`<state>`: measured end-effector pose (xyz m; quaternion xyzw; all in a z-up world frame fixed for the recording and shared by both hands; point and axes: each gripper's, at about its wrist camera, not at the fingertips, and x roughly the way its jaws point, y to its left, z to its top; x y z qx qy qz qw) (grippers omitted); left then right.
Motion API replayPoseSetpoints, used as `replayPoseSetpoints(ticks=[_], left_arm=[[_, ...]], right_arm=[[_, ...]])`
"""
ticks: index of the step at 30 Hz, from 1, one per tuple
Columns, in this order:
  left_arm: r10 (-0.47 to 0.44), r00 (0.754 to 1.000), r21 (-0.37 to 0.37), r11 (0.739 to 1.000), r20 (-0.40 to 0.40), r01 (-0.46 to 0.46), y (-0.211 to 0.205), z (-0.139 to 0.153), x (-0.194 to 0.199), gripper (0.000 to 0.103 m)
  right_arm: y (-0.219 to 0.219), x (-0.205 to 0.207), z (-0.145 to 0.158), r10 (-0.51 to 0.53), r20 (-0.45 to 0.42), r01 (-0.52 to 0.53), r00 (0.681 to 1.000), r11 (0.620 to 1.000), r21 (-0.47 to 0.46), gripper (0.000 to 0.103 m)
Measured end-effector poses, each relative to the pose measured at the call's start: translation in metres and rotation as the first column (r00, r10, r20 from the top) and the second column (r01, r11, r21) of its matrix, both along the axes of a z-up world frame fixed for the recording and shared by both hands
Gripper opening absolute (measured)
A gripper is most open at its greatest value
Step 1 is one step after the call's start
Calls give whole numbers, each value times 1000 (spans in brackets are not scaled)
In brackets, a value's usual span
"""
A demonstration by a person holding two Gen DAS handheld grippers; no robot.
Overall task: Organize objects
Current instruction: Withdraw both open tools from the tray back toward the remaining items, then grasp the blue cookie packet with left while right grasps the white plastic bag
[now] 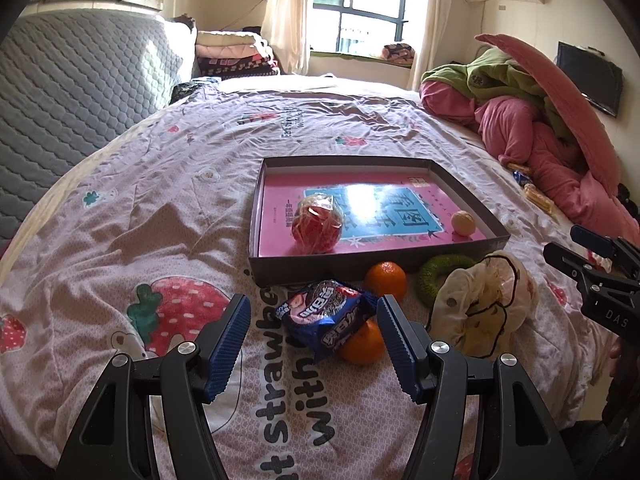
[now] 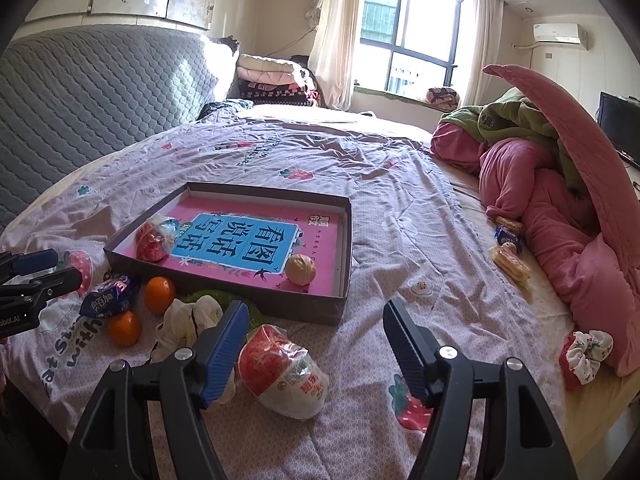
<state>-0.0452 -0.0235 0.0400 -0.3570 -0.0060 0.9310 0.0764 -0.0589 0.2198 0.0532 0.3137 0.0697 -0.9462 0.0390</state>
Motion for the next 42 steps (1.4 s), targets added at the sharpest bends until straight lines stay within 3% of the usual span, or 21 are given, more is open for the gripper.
replayPoseSetpoints(ticks=[21, 42], left_arm=[[-35, 999, -42, 998, 28, 36, -1, -14, 11, 67], [-39, 997, -9, 999, 72, 40, -6, -27, -3, 67]], right_arm=[[-30, 14, -12, 77, 28, -77, 997, 997, 24, 69], [-51, 8, -28, 126, 81, -131, 989, 990, 52, 69]])
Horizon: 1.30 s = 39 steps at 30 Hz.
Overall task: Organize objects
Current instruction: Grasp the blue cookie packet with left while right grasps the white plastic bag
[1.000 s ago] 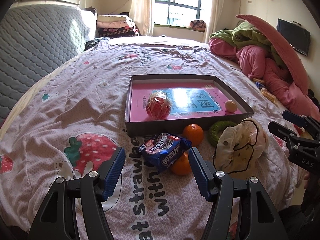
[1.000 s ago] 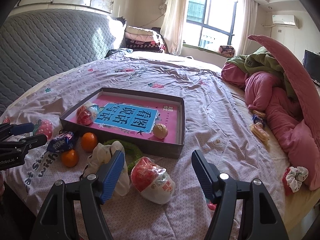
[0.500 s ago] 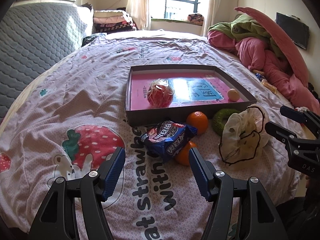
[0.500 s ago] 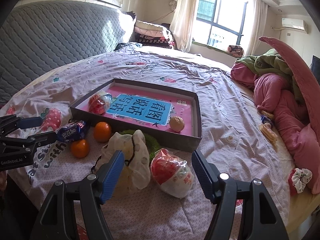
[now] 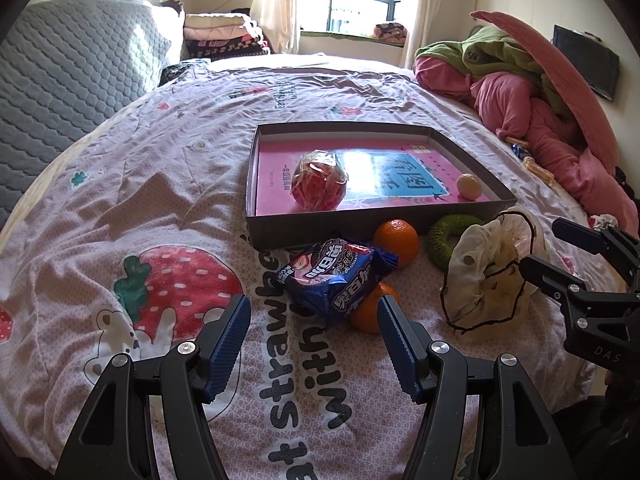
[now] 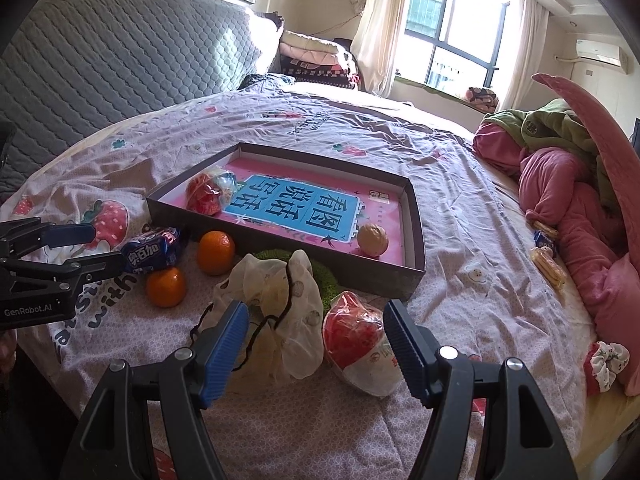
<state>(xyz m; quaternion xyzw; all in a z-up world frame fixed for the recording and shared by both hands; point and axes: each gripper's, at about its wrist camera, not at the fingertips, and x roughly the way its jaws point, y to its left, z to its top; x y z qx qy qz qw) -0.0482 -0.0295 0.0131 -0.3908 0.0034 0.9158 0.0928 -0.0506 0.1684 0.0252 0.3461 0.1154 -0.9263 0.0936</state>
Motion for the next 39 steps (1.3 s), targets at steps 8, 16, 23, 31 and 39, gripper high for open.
replayPoseSetpoints(ticks=[8, 16, 23, 31, 39], left_arm=[[1, 1000, 18, 1000, 26, -2, 0, -5, -9, 67], [14, 999, 18, 1000, 51, -15, 0, -10, -23, 67], [16, 998, 18, 1000, 66, -17, -2, -13, -34, 69], [4, 996, 25, 1000, 88, -6, 0, -17, -44, 74], [-25, 994, 47, 999, 107, 20, 1, -22, -52, 76]], right_arm=[[-7, -7, -6, 4, 15, -5, 1000, 1000, 19, 69], [-13, -14, -9, 9, 29, -10, 1000, 1000, 27, 69], [-18, -20, -13, 17, 45, -19, 999, 999, 45, 69], [-14, -26, -14, -1, 44, -1, 999, 999, 43, 63], [-20, -29, -15, 39, 58, -40, 998, 999, 32, 31]])
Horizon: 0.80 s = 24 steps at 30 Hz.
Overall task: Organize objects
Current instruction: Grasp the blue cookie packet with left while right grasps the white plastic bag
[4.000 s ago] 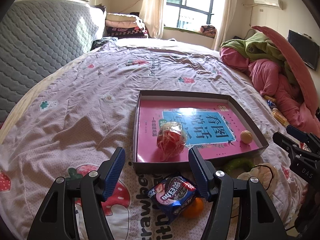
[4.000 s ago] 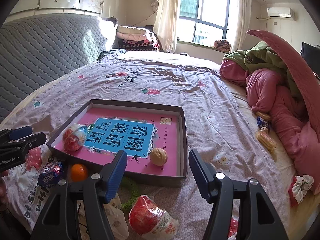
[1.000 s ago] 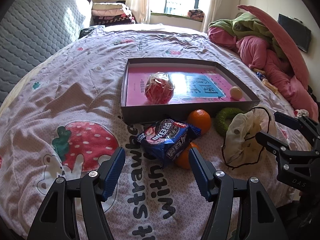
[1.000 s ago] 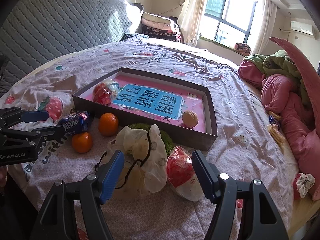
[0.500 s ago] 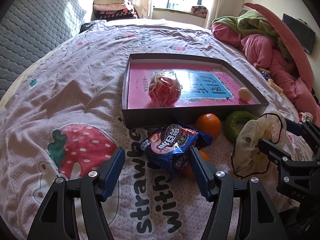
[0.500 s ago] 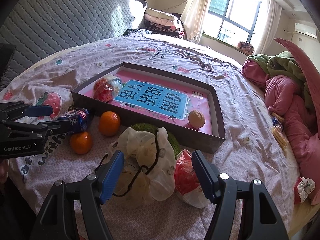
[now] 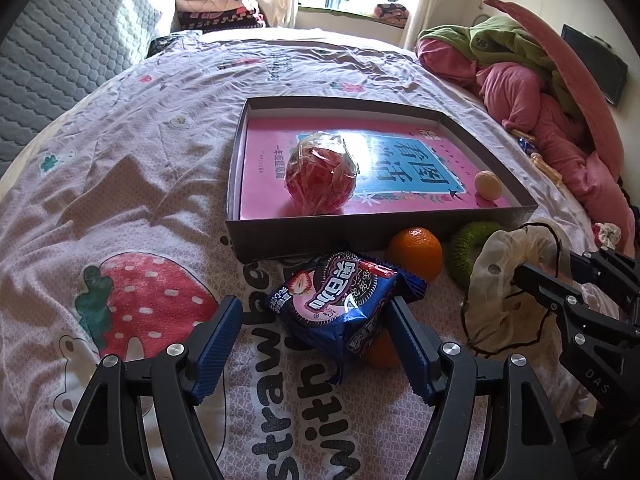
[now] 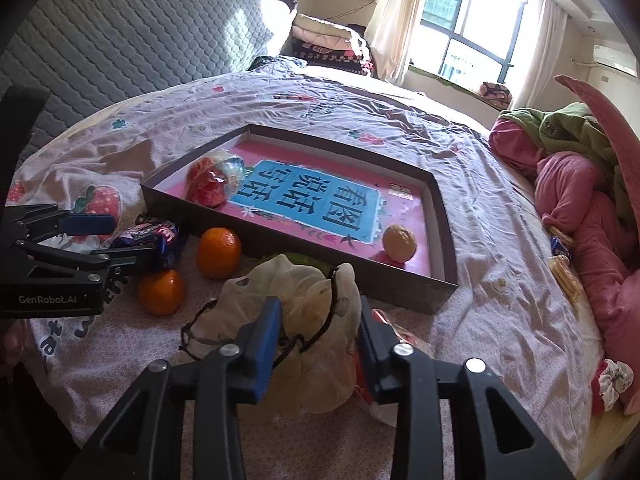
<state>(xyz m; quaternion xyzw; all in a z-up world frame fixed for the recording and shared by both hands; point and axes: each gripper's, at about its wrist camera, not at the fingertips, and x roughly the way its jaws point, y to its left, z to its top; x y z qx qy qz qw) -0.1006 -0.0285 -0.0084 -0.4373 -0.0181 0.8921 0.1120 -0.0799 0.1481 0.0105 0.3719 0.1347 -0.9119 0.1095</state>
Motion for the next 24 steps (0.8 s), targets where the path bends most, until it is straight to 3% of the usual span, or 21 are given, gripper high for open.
replayPoseSetpoints(ticks=[6, 14, 16, 18, 24], left_arm=[[-33, 999, 29, 999, 24, 32, 0, -7, -9, 81], [-47, 998, 71, 997, 42, 44, 4, -11, -20, 81], [-44, 998, 71, 997, 40, 41, 5, -11, -22, 78], [-48, 998, 94, 995, 42, 44, 6, -11, -24, 68], [-45, 998, 86, 995, 41, 42, 11, -10, -24, 64]], right_arm=[[-5, -1, -1, 21, 11, -21, 1000, 999, -29, 30], [-9, -6, -2, 30, 25, -28, 999, 998, -63, 30], [-9, -7, -1, 31, 24, -29, 999, 997, -68, 30], [-9, -9, -1, 29, 26, -27, 999, 997, -74, 30], [-8, -12, -1, 27, 35, -23, 999, 994, -104, 29]])
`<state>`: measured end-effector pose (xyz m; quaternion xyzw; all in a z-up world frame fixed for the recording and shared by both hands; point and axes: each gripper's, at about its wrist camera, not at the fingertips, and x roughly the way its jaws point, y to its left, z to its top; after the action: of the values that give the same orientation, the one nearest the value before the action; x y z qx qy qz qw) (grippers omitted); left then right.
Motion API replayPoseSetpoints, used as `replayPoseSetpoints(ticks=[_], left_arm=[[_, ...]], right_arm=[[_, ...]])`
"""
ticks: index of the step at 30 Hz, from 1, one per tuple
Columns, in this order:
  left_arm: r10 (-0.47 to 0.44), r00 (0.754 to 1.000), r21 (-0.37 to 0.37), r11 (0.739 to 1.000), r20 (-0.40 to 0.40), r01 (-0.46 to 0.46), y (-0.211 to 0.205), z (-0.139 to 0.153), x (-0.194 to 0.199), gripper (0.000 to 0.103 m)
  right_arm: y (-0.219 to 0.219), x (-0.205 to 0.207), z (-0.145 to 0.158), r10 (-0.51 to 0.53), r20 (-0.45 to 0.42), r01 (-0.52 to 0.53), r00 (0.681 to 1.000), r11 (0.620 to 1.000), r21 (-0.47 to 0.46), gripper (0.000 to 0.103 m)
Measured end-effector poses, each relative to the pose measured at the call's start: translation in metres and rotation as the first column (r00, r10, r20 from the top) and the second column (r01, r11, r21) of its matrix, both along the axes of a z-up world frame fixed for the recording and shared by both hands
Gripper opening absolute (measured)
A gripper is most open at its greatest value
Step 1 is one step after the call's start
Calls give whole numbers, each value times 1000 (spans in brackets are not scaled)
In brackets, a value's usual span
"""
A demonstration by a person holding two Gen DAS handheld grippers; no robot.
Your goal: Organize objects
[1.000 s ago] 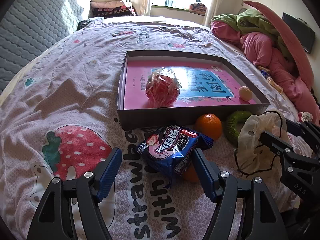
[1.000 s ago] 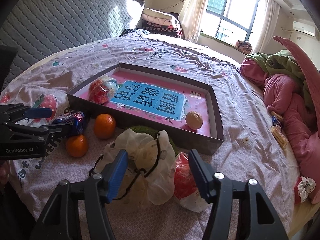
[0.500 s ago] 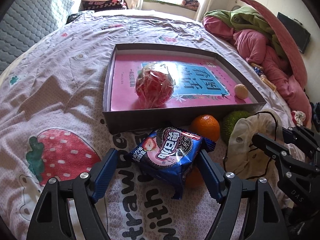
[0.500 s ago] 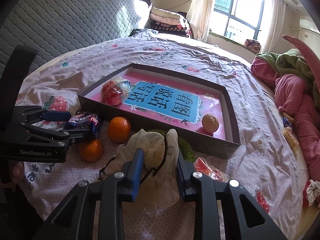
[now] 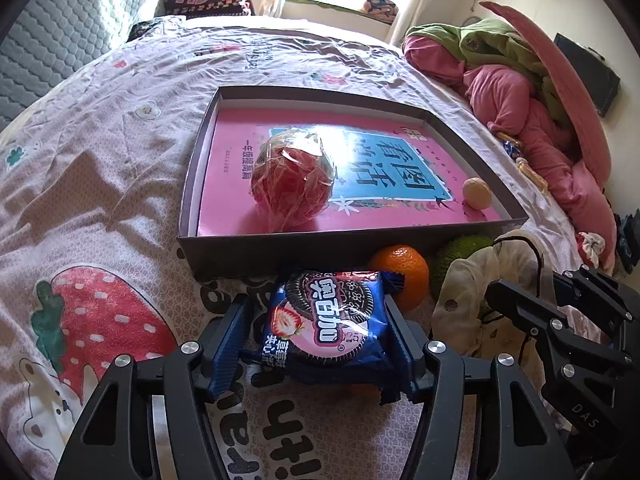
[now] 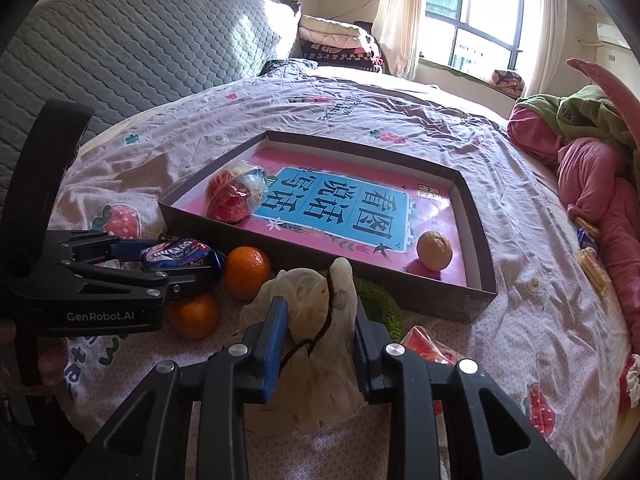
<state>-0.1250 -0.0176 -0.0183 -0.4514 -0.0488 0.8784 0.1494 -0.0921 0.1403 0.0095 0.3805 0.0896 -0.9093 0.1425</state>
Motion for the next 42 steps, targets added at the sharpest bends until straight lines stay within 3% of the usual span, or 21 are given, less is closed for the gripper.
replayPoseSetpoints(ticks=[20, 29, 42], left_arm=[[28, 999, 40, 999, -44, -26, -7, 16, 13, 63], [41, 990, 57, 998, -136, -34, -10, 34, 25, 63], [58, 978, 59, 997, -201, -47, -2, 49, 32, 63]], right_arm=[[6, 5, 9, 26, -26, -29, 999, 995, -93, 14], [12, 9, 20, 18, -78, -29, 997, 990, -140, 12], [15, 15, 39, 1, -163, -26, 987, 988, -151, 12]])
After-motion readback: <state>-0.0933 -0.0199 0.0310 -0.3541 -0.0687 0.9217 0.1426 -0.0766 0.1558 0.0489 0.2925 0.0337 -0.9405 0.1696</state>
